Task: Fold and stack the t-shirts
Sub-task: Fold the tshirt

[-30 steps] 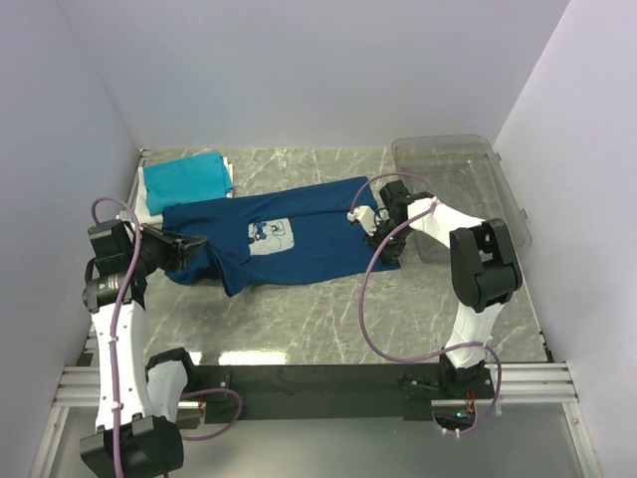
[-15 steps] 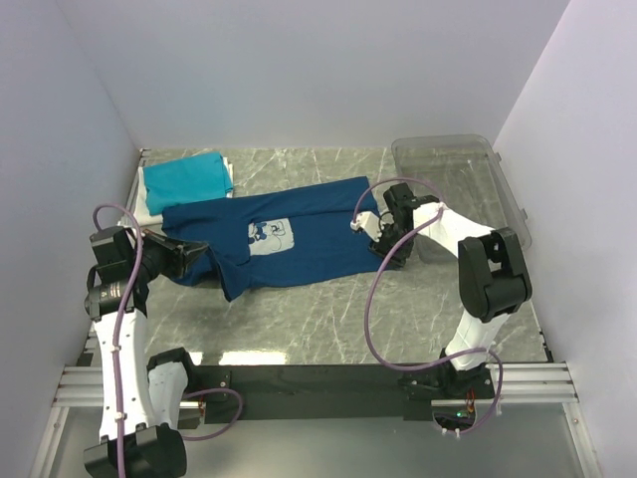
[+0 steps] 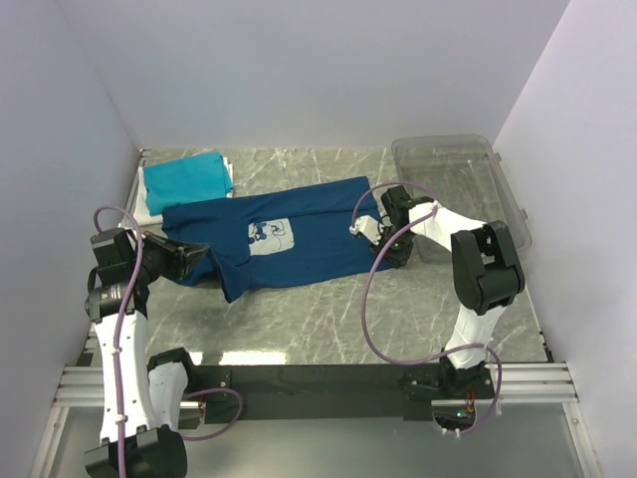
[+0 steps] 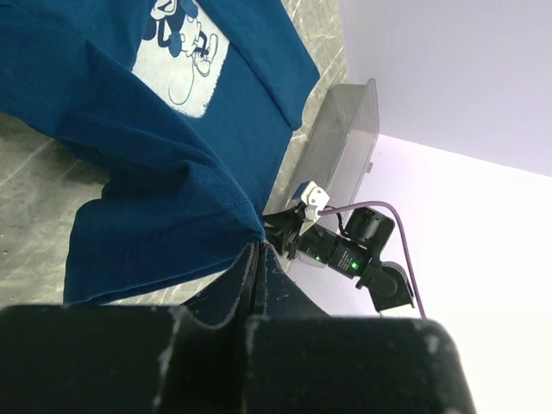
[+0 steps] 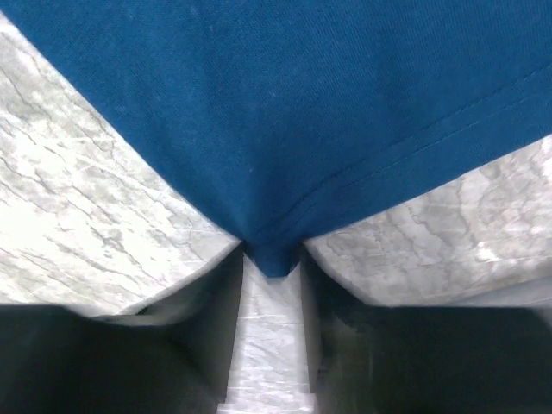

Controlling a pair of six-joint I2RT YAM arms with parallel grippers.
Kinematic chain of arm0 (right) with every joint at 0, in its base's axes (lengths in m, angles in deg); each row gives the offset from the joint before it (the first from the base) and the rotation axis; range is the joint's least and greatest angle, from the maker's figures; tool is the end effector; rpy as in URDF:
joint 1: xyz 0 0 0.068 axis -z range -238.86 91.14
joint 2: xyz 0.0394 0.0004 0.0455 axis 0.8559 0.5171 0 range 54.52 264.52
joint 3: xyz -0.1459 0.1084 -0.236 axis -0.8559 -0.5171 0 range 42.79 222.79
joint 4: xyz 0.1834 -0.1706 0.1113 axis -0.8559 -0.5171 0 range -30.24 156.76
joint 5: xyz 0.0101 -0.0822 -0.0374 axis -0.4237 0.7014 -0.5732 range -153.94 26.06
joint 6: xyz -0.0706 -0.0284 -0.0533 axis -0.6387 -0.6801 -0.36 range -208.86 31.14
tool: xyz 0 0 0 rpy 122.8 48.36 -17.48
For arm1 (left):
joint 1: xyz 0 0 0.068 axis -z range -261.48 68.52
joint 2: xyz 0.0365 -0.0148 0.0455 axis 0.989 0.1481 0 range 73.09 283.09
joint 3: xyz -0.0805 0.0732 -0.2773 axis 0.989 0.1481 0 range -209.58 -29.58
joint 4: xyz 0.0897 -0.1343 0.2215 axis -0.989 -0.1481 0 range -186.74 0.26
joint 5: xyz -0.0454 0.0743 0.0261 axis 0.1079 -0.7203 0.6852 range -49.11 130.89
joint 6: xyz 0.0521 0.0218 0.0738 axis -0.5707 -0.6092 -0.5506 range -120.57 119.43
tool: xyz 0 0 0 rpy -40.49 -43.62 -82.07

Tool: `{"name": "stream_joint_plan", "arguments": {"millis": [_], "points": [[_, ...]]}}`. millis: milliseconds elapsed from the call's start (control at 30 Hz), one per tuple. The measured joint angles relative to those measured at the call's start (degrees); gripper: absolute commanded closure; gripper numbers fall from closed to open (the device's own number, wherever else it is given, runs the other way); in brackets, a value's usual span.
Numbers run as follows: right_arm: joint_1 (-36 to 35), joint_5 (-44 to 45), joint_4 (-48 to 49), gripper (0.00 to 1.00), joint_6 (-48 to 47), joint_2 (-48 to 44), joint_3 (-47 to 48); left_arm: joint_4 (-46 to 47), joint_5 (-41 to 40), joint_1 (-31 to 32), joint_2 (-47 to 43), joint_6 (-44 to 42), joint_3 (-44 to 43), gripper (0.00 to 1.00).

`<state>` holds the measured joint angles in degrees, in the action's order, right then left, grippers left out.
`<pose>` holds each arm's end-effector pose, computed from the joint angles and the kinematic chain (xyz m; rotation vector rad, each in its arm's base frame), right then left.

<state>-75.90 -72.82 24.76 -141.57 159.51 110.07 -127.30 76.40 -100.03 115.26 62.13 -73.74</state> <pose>0.3444 0.1190 0.1288 -1.6865 2.3844 0.1354 0.1833 0.0103 0.2945 -1.1817 1.9458 -1.1005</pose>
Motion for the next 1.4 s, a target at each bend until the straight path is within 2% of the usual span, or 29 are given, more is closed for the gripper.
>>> {"name": "stream_joint_plan", "arguments": {"millis": [100,200,533,967,1133,1400], "points": [[0.0,-0.2,-0.1,0.93,-0.4,0.0,0.0,0.0,-0.1,0.0,-0.1,0.0,0.3,1.0],[0.3,-1.1,-1.1,1.0,-0.1,0.0,0.7,-0.3,-0.6,0.0,-0.1,0.0,0.5,1.0],[4.9,-9.0,-9.8,1.0,1.8,-2.6,11.5,-3.3,-3.6,0.0,-1.1,0.0,0.5,1.0],[5.6,-10.6,-10.4,1.0,2.3,-3.3,8.3,-13.8,-8.5,0.0,-10.5,2.2,0.2,1.0],[5.6,-10.7,-10.5,1.0,1.9,-3.3,7.7,-17.9,-10.5,0.0,-13.9,5.8,0.1,1.0],[6.1,-10.9,-10.6,1.0,1.2,-2.7,8.5,-27.4,-11.1,0.0,-23.1,17.0,-1.6,1.0]]}}
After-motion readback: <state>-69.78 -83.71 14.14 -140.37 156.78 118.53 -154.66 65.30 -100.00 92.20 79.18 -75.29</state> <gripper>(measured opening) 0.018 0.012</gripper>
